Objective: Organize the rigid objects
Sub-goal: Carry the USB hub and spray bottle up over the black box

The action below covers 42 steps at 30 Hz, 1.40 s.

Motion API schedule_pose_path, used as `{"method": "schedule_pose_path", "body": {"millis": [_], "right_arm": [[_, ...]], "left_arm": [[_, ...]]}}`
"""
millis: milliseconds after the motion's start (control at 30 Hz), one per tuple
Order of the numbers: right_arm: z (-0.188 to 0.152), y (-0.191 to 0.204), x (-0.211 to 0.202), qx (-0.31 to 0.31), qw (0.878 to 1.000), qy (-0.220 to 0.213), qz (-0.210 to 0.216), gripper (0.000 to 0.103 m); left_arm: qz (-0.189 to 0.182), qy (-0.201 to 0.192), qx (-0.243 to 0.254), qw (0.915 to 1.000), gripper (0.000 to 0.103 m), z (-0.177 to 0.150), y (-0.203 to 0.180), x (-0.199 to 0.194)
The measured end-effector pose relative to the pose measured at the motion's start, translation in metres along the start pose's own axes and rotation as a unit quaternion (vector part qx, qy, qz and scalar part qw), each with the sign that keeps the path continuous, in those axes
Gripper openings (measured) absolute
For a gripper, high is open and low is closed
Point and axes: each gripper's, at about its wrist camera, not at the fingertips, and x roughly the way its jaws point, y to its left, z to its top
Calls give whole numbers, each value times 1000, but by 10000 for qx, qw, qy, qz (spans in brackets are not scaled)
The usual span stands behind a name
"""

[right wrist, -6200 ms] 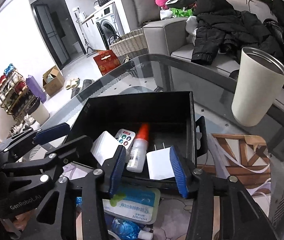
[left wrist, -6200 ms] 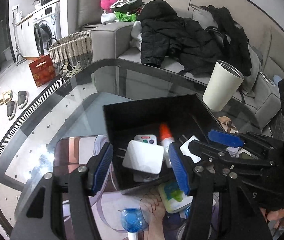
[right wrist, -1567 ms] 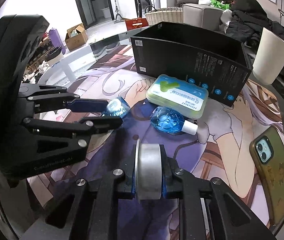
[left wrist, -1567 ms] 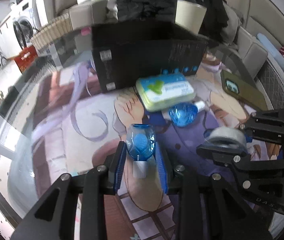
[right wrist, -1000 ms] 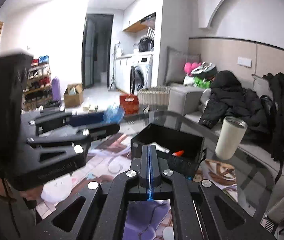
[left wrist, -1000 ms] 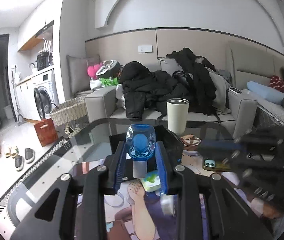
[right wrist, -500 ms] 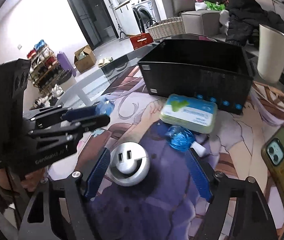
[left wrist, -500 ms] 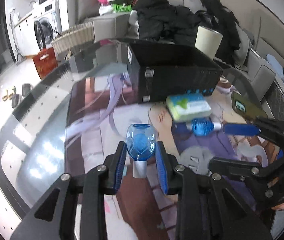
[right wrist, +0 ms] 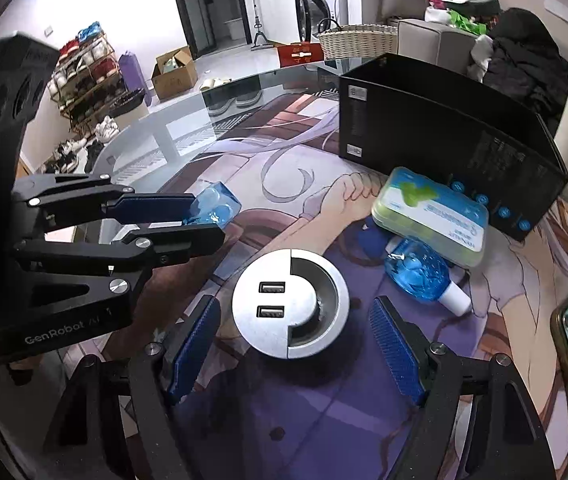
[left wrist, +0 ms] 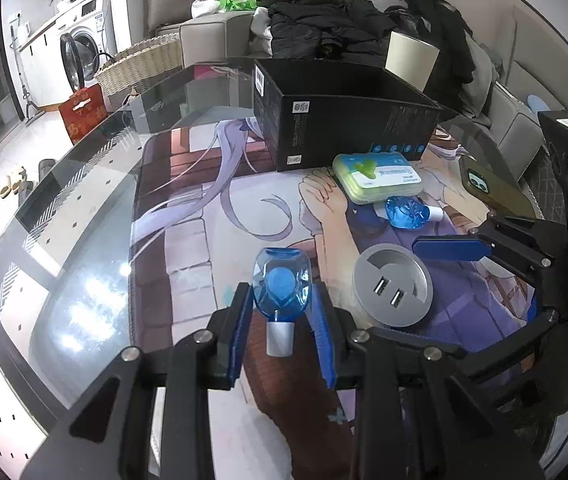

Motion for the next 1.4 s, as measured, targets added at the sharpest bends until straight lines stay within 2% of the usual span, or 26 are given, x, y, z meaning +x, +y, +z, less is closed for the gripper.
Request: {"method": "schedule_pose_path", "body": {"millis": [33, 100, 133, 233, 400, 500, 633, 733, 867, 933, 1067, 1167, 1400], "right_arm": [[1, 0, 2, -45, 10000, 21, -31, 79], [2, 1, 5, -106, 9998, 102, -108, 58], [2, 2, 4, -166, 9996, 77, -218, 58], [2, -5, 2, 5, 9999, 106, -19, 58], [1, -8, -10, 24, 9999, -89, -122, 58], [0, -10, -24, 59, 9993, -329, -161, 58], [-1, -8, -55, -36, 9952, -905, -369, 58], [-2, -8, -80, -58, 9891, -1385, -506, 58], [-8, -13, -118, -36, 9752, -2099, -696, 58], [-12, -13, -137, -32, 9651, -2489, -814, 58], [-25, -10, -177, -96, 9373, -3319, -1063, 58], [-31, -3, -192, -222, 9264, -3575, -1159, 58], [-27, -6, -205, -62, 9238, -3661, -1116, 58]], "left_arm": [[-3, 9, -9, 10000, 28, 0, 0, 0], [-18, 2, -3, 10000, 28, 1, 0, 0], [-15, -15, 5, 10000, 28, 1, -1, -1], [-14, -72, 9, 10000, 28, 2, -2, -3], [-87, -178, 38, 9998, 28, 6, -9, -7], [-111, -399, 125, 9991, 28, 11, -17, -16], [-100, -832, 206, 9963, 28, 20, -27, -33], [-57, -1257, 288, 9916, 28, 26, -34, -49], [-10, -1982, 397, 9794, 28, 31, -45, -75], [-34, -2384, 428, 9702, 28, 31, -49, -90], [-70, -3178, 519, 9467, 28, 26, -55, -120], [-62, -3363, 571, 9400, 28, 26, -56, -128], [-80, -3340, 521, 9411, 28, 35, -51, -126]]}}
